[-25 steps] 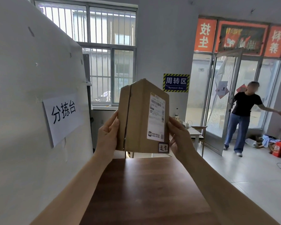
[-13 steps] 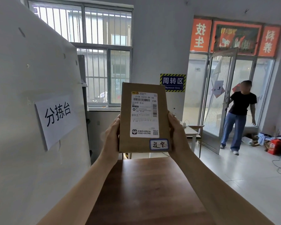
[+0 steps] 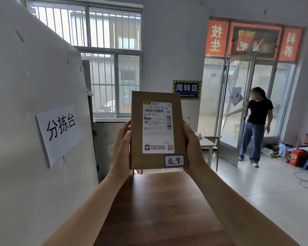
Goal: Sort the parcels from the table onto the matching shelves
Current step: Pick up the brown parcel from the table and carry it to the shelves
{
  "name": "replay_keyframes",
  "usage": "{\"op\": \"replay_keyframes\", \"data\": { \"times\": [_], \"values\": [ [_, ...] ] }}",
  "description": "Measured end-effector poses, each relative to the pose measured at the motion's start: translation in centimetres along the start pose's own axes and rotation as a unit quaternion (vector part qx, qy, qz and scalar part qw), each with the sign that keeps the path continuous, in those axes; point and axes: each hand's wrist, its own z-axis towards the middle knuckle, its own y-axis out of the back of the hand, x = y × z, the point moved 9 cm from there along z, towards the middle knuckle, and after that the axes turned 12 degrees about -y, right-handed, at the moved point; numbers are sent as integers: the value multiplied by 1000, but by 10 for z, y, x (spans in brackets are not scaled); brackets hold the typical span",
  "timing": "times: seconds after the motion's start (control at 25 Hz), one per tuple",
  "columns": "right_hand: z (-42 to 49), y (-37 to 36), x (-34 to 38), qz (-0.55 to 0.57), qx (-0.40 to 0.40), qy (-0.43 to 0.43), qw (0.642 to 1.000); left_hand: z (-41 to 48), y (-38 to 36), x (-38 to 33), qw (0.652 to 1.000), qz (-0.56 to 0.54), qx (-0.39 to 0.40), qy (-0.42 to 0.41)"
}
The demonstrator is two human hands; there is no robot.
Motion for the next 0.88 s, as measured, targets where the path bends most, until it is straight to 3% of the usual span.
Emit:
{"op": "replay_keyframes", "data": {
  "times": [0.24, 0.48, 0.64, 0.8, 0.88],
  "values": [
    [-31, 65, 25, -16, -108, 27, 994, -5, -64, 27, 995, -76, 44, 39],
    [-161, 193, 124, -53, -283, 108, 952, -48, -255, 38, 950, -232, 181, 108],
    [-298, 263, 205, -101, -410, 171, 890, -116, -407, -3, 898, -325, 268, 130],
    [-467, 297, 283, -171, -545, 231, 788, -200, -552, -87, 817, -433, 346, 158],
    [-563, 294, 318, -188, -598, 265, 732, -253, -611, -154, 759, -497, 384, 172]
  ]
}}
